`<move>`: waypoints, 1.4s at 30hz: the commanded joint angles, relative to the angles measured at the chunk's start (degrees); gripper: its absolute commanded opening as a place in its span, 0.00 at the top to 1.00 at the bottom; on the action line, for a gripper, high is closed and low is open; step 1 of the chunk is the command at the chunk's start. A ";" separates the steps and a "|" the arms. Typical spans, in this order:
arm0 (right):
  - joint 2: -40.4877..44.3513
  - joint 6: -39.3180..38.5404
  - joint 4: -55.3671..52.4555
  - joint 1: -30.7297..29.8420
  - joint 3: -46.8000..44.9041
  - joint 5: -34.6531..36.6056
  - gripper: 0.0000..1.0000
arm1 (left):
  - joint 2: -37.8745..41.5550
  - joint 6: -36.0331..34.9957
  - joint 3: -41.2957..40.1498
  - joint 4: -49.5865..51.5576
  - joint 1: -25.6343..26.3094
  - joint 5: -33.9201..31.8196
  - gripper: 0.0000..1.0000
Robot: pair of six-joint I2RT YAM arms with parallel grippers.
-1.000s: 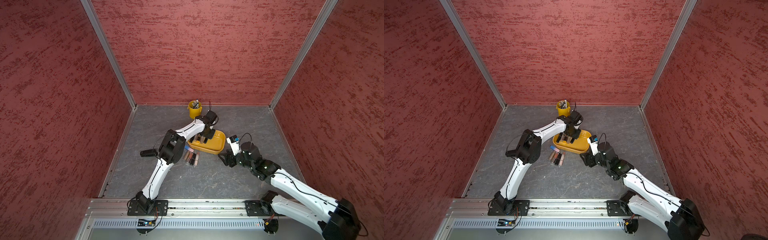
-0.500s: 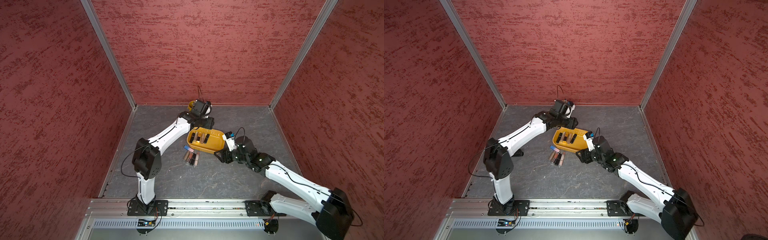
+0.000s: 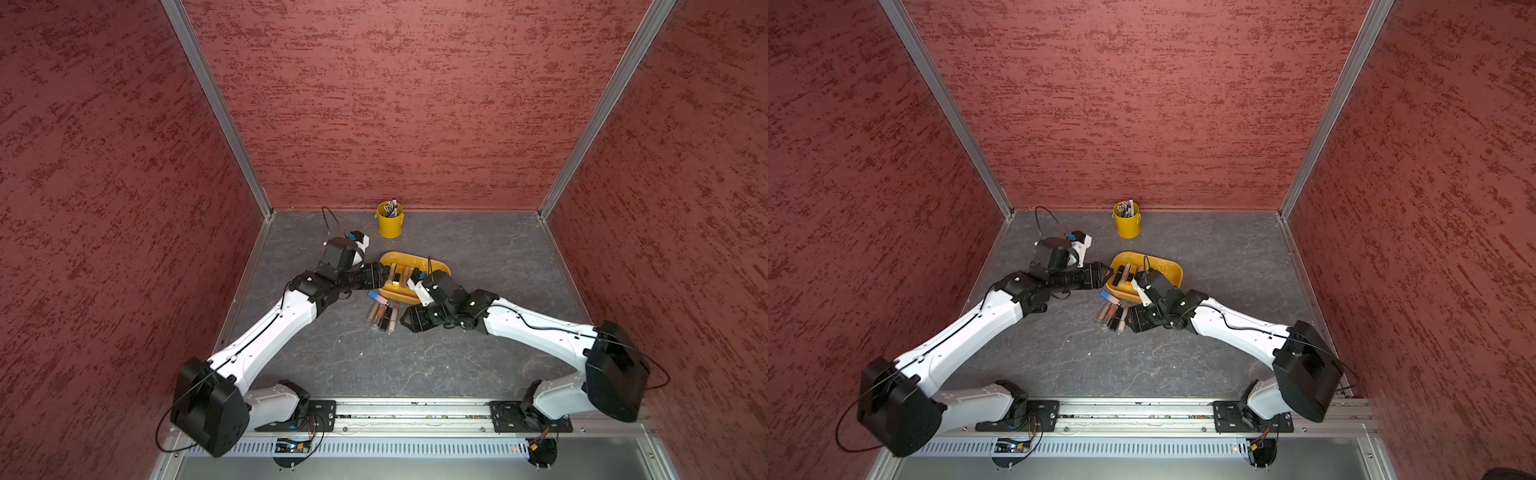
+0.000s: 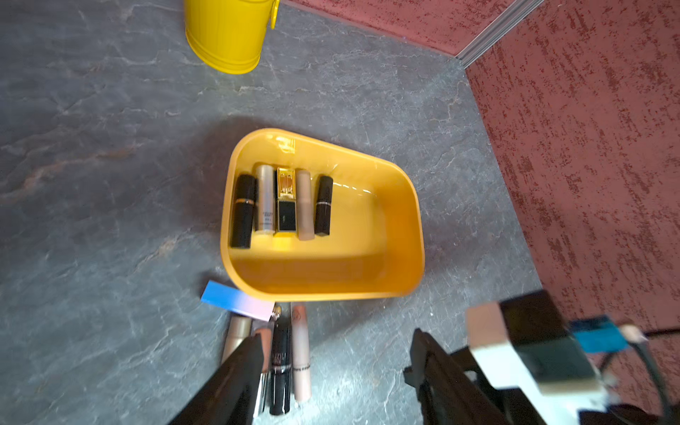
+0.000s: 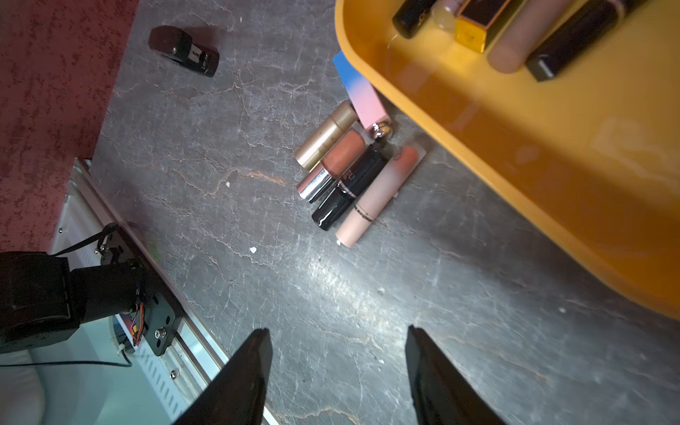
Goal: Put the lipstick into the storage box
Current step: Pick up the lipstick at the center of the board.
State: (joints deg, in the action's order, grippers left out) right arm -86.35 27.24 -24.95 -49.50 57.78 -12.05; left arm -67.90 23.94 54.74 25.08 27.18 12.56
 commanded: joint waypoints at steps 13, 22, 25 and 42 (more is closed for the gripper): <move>-17.29 6.86 -4.85 -3.50 11.04 8.65 0.41 | 25.25 7.04 -20.64 1.88 -4.54 3.44 0.22; -22.40 6.08 -7.40 -3.50 15.71 10.99 0.46 | 27.21 10.75 -26.08 -1.06 -5.11 5.38 0.17; -23.53 5.90 -7.49 -3.47 16.44 11.08 0.47 | 27.03 9.93 -25.41 -0.48 -5.25 5.37 0.16; -27.45 5.37 -9.91 -3.44 19.39 11.45 0.57 | 26.64 8.49 -25.14 0.13 -7.88 7.02 0.15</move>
State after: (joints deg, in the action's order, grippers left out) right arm -112.99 32.99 -33.01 -52.69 75.75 -2.52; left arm -41.60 33.61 28.75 25.85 19.99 18.59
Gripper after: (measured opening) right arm 0.434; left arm 0.845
